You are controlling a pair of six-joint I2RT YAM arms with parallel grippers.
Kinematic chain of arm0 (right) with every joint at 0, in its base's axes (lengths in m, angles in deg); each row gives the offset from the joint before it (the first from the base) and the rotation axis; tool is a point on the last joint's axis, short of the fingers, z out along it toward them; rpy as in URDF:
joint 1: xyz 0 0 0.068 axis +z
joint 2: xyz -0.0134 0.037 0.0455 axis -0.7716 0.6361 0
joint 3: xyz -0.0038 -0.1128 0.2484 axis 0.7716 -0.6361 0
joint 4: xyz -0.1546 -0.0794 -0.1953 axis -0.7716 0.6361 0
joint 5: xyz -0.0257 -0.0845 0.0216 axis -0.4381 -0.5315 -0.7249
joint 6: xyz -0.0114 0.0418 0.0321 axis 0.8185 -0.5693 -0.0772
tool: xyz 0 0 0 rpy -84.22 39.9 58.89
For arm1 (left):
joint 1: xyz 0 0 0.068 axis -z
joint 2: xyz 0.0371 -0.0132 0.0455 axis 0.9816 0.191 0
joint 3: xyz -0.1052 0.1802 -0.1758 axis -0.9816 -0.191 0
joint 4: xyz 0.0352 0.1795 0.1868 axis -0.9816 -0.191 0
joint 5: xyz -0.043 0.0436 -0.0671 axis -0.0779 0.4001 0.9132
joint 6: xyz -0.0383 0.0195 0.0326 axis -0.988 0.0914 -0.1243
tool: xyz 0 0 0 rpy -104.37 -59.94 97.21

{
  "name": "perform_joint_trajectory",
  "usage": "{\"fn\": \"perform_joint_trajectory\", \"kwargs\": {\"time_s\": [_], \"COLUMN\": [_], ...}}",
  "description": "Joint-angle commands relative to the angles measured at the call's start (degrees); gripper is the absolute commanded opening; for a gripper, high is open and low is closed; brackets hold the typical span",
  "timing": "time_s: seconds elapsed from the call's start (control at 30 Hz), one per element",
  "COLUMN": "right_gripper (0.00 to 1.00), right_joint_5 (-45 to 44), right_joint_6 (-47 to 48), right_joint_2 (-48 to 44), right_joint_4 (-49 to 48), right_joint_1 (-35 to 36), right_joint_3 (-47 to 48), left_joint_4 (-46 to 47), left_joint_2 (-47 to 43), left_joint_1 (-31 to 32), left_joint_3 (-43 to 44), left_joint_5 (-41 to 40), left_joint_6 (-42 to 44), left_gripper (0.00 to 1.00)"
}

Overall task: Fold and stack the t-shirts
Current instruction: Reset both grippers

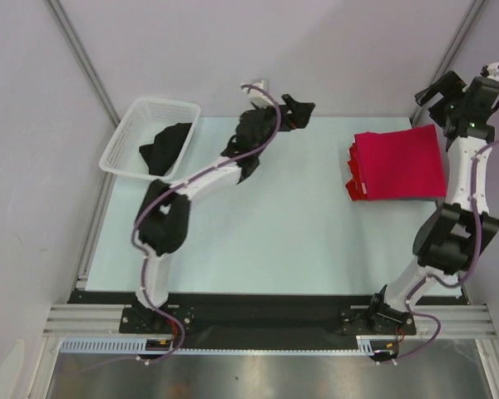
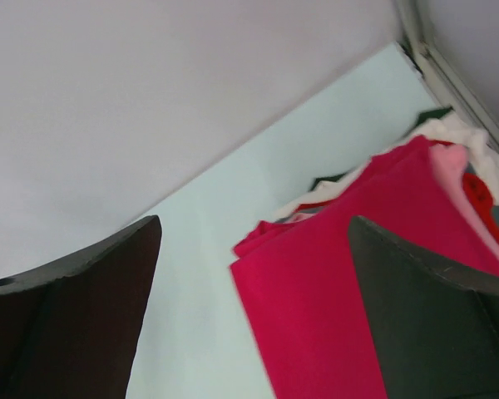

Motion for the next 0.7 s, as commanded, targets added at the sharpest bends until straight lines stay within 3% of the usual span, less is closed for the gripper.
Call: {"fn": "perform_joint_trajectory", "kwargs": {"time_s": [0.0, 0.13, 0.27, 0.47, 0.57, 0.67], "right_gripper": [1.0, 0.93, 0.91, 0.9, 0.89, 0.9], "right_joint_5": [2.58, 11.97, 16.75, 14.82, 15.0, 9.56], "right_joint_6": [0.02, -4.29, -9.22, -8.17, -6.69, -3.17], "right_joint_2": [-8.44, -13.88, -19.51, -29.36, -34.72, -39.38], "right_joint_4": [-8.24, -11.4, -20.01, -20.46, -24.76, -23.28], "right_joint_1": [0.81, 0.9, 3.17, 9.07, 14.68, 22.42], "right_joint_3": [-5.14, -14.17, -25.44, -34.23, -40.74, -45.14], "left_joint_4": [-0.08, -5.42, -10.18, -20.82, -21.62, -22.75], "left_joint_2": [-15.85, -28.6, -38.21, -50.5, -55.27, -60.72], "left_joint_1": [-1.85, -2.12, -2.12, -2.2, -2.2, -2.2], "left_joint_3": [-12.59, -26.02, -33.95, -41.33, -47.65, -52.93], "left_joint_5": [2.97, 0.51, -0.55, -6.43, -6.79, -7.32], "left_joint_6": [3.64, 7.33, 7.25, 6.99, 6.2, 6.29], "left_gripper": [1.0, 1.0, 1.0, 1.0, 1.0, 1.0]}}
